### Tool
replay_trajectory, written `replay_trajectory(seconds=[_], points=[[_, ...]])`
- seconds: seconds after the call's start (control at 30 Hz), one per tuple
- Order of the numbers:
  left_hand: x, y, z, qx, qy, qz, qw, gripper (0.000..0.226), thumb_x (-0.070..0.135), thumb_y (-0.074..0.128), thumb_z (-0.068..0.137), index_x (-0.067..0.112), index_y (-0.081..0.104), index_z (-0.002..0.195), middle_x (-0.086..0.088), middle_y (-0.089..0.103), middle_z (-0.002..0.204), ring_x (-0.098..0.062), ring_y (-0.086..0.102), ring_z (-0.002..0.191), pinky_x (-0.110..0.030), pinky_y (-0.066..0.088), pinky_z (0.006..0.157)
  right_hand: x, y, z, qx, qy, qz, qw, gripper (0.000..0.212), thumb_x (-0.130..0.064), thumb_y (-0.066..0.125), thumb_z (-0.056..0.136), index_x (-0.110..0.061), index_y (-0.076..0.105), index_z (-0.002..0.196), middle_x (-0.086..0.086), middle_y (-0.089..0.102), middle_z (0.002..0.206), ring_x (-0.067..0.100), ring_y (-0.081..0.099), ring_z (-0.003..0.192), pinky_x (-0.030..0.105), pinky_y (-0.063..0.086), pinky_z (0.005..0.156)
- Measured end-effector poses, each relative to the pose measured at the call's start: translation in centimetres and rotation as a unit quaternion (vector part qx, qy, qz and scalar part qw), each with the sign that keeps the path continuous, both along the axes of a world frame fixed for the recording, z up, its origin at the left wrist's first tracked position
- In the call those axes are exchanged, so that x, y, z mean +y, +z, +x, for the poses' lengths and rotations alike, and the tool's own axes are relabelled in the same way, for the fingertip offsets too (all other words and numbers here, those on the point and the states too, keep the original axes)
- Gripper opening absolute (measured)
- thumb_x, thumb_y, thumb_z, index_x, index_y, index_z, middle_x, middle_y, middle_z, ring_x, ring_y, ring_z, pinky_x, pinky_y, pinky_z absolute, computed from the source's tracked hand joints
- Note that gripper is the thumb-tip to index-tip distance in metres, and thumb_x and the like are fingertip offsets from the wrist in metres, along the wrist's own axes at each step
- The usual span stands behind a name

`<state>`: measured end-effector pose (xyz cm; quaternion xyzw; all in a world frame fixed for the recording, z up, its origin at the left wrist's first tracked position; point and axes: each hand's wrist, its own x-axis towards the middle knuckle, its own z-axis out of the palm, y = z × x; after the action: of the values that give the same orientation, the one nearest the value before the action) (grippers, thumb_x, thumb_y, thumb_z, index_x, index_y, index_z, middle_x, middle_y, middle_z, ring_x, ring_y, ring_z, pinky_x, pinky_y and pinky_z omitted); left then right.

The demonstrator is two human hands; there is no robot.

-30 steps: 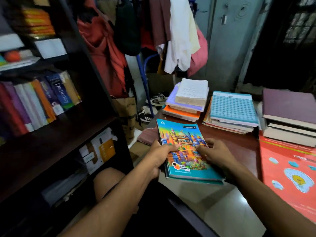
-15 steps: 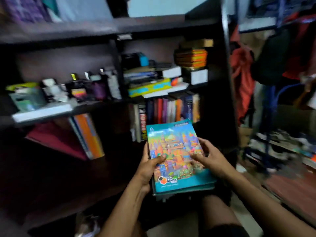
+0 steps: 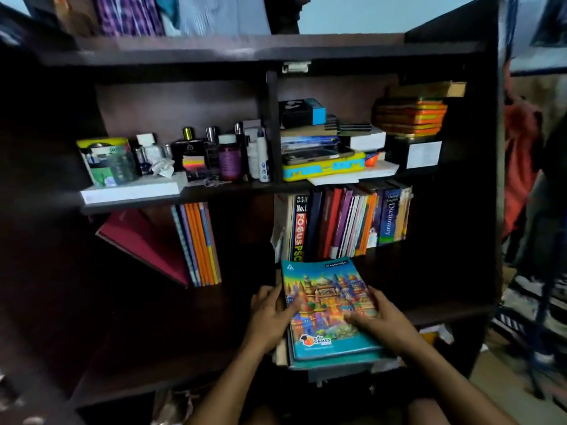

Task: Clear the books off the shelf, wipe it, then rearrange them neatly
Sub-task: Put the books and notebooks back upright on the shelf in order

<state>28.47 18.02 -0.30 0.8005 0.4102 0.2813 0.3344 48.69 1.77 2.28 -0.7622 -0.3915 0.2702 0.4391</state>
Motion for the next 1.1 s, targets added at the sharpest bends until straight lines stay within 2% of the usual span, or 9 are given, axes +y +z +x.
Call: replay_trajectory(seconds=[0.1, 0.27, 0.43, 0.57, 0.67, 0.73, 0.87, 0.97, 1.1], points=[[0.3, -0.9, -0.2, -0.029, 0.012, 0.004, 0.999, 0.059, 0.069, 0.060, 0.089, 0.026, 0.066, 0.129, 0.004, 0.051, 0.113, -0.017, 0.049, 0.115, -0.038, 0.043, 0.104, 0.2, -0.5, 0.1, 0.005, -0.004, 0.002, 1.000, 0.090, -0.036, 0.086, 0.078, -0.021, 0.035, 0.152, -0.006, 0.060, 0.118, 0.008, 0.066, 0.097, 0.032, 0.055, 0.090], [-0.4, 0.1, -0.7, -0.038, -0.011, -0.011, 0.999, 0.051, 0.046, 0.052, 0.103, 0.024, 0.051, 0.149, 0.003, 0.053, 0.118, -0.015, 0.042, 0.121, -0.032, 0.037, 0.106, 0.0, -0.3, -0.3, 0.025, -0.018, 0.007, 0.999, 0.094, -0.033, 0.085, 0.080, -0.025, 0.030, 0.155, -0.006, 0.059, 0.116, 0.010, 0.069, 0.091, 0.021, 0.056, 0.066], [-1.0, 0.2, -1.2, -0.043, -0.009, -0.009, 0.999, 0.056, 0.036, 0.063, 0.099, 0.025, 0.046, 0.151, 0.014, 0.049, 0.110, -0.013, 0.045, 0.125, -0.033, 0.041, 0.109, -0.3, 1.1, -1.7, -0.051, -0.050, 0.026, 0.997, 0.091, -0.022, 0.083, 0.083, -0.026, 0.029, 0.156, -0.001, 0.061, 0.125, 0.012, 0.065, 0.095, 0.025, 0.056, 0.075], [-0.7, 0.1, -1.7, -0.156, -0.006, -0.092, 0.983, 0.068, 0.026, 0.074, 0.093, 0.029, 0.040, 0.152, 0.010, 0.061, 0.118, 0.009, 0.058, 0.100, -0.010, 0.050, 0.079, -0.2, 1.6, -2.3, -0.121, -0.057, 0.073, 0.988, 0.085, -0.017, 0.080, 0.086, -0.028, 0.032, 0.155, 0.000, 0.063, 0.128, 0.013, 0.062, 0.099, 0.037, 0.054, 0.094], [-0.2, -0.2, -1.3, -0.154, 0.014, -0.101, 0.983, 0.066, 0.032, 0.078, 0.089, 0.022, 0.051, 0.147, 0.003, 0.063, 0.118, -0.002, 0.062, 0.103, -0.025, 0.056, 0.087, 0.1, 2.3, -2.0, -0.130, -0.048, 0.053, 0.989, 0.081, -0.018, 0.078, 0.088, -0.032, 0.032, 0.153, 0.000, 0.063, 0.128, 0.013, 0.063, 0.098, 0.039, 0.057, 0.092], [-0.3, -0.2, -1.0, -0.106, 0.037, -0.072, 0.991, 0.065, 0.044, 0.078, 0.087, 0.020, 0.056, 0.143, 0.002, 0.057, 0.120, -0.013, 0.058, 0.112, -0.037, 0.053, 0.099, 0.4, 3.0, -1.9, -0.193, -0.042, 0.000, 0.980, 0.078, -0.026, 0.076, 0.089, -0.036, 0.030, 0.152, 0.002, 0.064, 0.132, 0.020, 0.065, 0.105, 0.045, 0.054, 0.097], [-0.7, 0.1, -0.8, -0.031, 0.014, -0.003, 0.999, 0.068, 0.057, 0.071, 0.088, 0.019, 0.057, 0.142, 0.001, 0.042, 0.118, -0.016, 0.043, 0.120, -0.027, 0.040, 0.105, 1.4, 4.2, -2.6, -0.433, -0.069, -0.022, 0.898, 0.069, -0.038, 0.066, 0.093, -0.041, 0.027, 0.150, 0.004, 0.067, 0.126, 0.029, 0.062, 0.115, 0.048, 0.044, 0.102], [-0.7, 0.5, -1.1, -0.062, 0.008, -0.050, 0.997, 0.062, 0.061, 0.071, 0.085, 0.023, 0.063, 0.134, -0.001, 0.048, 0.124, -0.015, 0.051, 0.118, -0.027, 0.044, 0.102, 2.3, 5.8, -3.6, -0.238, -0.007, 0.107, 0.965, 0.059, -0.015, 0.068, 0.093, -0.046, 0.043, 0.137, -0.002, 0.070, 0.113, 0.022, 0.069, 0.099, 0.044, 0.058, 0.087], [-0.6, 1.6, -2.7, -0.265, 0.033, -0.224, 0.937, 0.086, 0.067, 0.084, 0.065, 0.026, 0.057, 0.136, -0.003, 0.069, 0.125, -0.016, 0.071, 0.107, -0.038, 0.058, 0.096, 3.5, 6.6, -4.1, 0.025, 0.012, 0.200, 0.979, 0.054, 0.001, 0.070, 0.090, -0.034, 0.058, 0.131, -0.003, 0.074, 0.110, 0.016, 0.073, 0.093, 0.044, 0.061, 0.084]])
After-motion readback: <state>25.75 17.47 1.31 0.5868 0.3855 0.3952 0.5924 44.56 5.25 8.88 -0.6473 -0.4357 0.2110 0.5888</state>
